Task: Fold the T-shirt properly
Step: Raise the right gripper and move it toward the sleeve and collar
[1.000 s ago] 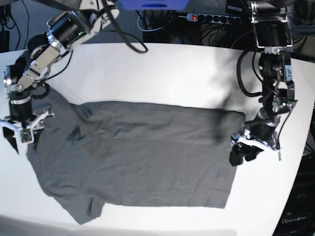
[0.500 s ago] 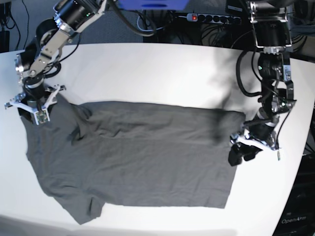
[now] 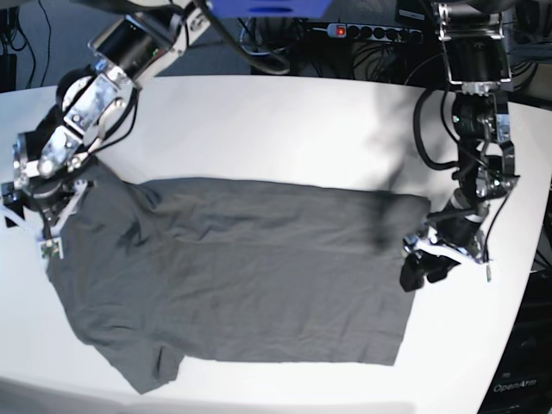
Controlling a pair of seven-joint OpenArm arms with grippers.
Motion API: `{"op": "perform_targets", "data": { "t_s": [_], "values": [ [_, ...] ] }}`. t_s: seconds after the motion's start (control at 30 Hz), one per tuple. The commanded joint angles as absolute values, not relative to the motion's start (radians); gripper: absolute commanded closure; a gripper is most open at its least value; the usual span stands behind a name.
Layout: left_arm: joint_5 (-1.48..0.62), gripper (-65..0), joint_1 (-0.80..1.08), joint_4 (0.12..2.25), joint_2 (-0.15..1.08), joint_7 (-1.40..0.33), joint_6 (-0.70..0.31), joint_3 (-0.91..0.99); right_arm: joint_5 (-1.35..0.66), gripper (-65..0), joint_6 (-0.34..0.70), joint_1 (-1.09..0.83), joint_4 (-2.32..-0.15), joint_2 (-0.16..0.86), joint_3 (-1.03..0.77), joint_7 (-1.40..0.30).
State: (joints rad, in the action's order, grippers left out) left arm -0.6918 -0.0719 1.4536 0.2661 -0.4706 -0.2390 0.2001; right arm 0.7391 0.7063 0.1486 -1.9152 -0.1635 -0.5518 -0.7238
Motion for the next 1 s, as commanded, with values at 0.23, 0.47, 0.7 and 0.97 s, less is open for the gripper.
{"op": "perform_targets", "data": {
  "t_s": [0.23,0.47,0.7,0.97],
  "values": [
    [-0.704,-35.2,-0.091,1.472,0.272,-0.449,-0.249,0.205,0.687,-27.9,0.698,0.278,-1.933,-0.157,-0.55,-0.932],
    [-0.699,-35.2,-0.09,1.471,0.257,-0.449,-0.249,0.203,0.521,-27.9,0.698,0.271,-1.933,-0.157,-0.544,-1.036],
    [-0.699,-35.2,-0.09,1.472,0.257,-0.449,-0.249,0.203,0.443,-27.9,0.698,0.171,-1.931,-0.157,-0.363,-1.098],
    [-0.702,-35.2,-0.085,1.475,0.26,-0.452,-0.249,0.203,0.398,-27.9,0.698,0.223,-1.931,-0.157,-0.317,-1.365]
  ]
}}
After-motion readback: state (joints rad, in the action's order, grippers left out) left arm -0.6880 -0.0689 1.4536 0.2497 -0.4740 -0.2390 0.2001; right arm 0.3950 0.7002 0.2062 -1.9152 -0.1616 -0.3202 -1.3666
